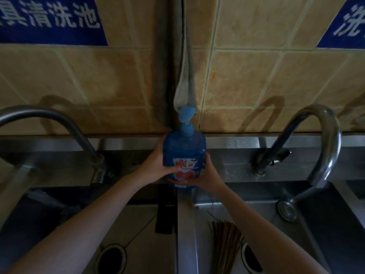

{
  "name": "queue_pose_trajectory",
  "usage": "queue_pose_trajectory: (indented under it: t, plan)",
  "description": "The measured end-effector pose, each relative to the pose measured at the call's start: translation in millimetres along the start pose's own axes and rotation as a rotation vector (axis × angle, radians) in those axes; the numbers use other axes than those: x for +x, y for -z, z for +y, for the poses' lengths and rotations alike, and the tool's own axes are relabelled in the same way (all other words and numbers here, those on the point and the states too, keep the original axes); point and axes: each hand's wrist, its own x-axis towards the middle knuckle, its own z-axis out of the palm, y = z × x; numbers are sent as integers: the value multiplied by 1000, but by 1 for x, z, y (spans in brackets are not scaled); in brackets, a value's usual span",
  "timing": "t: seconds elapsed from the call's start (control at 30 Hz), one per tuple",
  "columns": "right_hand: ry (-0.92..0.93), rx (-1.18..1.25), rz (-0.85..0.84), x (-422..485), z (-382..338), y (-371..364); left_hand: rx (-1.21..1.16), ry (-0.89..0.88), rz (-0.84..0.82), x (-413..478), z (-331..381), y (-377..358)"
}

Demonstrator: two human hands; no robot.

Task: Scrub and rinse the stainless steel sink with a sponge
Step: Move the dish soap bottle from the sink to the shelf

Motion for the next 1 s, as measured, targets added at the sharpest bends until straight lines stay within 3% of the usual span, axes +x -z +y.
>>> queue_pose_trajectory:
  t: [0.5,1.0]
  plan:
    - [105,123,63,-14,-15,-5,-68,-51,-9,-20,11,16]
    - [330,24,-35,-81,-130,-32,-117,-108,146,-129,75,91]
